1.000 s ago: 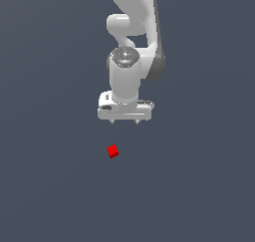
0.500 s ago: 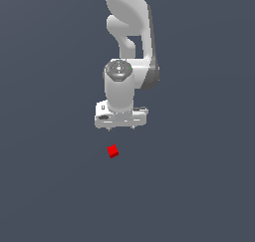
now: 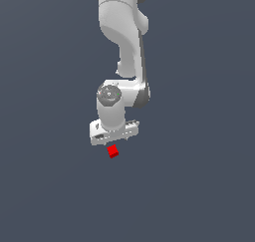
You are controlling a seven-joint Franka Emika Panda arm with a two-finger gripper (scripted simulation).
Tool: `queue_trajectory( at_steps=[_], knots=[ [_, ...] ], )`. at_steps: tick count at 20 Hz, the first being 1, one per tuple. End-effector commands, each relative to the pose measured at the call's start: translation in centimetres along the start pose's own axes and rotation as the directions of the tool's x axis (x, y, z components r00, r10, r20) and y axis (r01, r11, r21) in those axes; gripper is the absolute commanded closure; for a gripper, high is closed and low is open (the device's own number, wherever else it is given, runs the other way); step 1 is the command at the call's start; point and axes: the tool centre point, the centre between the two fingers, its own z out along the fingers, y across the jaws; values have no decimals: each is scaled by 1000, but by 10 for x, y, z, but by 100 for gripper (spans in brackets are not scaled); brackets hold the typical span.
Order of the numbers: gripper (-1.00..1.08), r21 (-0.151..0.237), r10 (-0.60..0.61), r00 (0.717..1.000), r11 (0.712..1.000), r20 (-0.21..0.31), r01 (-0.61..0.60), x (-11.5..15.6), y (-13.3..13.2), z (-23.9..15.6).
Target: Pick up the red cube and move it to a goal position.
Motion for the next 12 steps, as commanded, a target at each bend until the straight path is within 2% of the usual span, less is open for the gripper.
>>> queue_trajectory(
  at_steps=[1, 12],
  knots=[
    [-92, 2, -45, 999, 999, -3, 45, 6, 7, 15],
    [-92, 4, -145, 989, 989, -8, 145, 23, 22, 48]
  ],
)
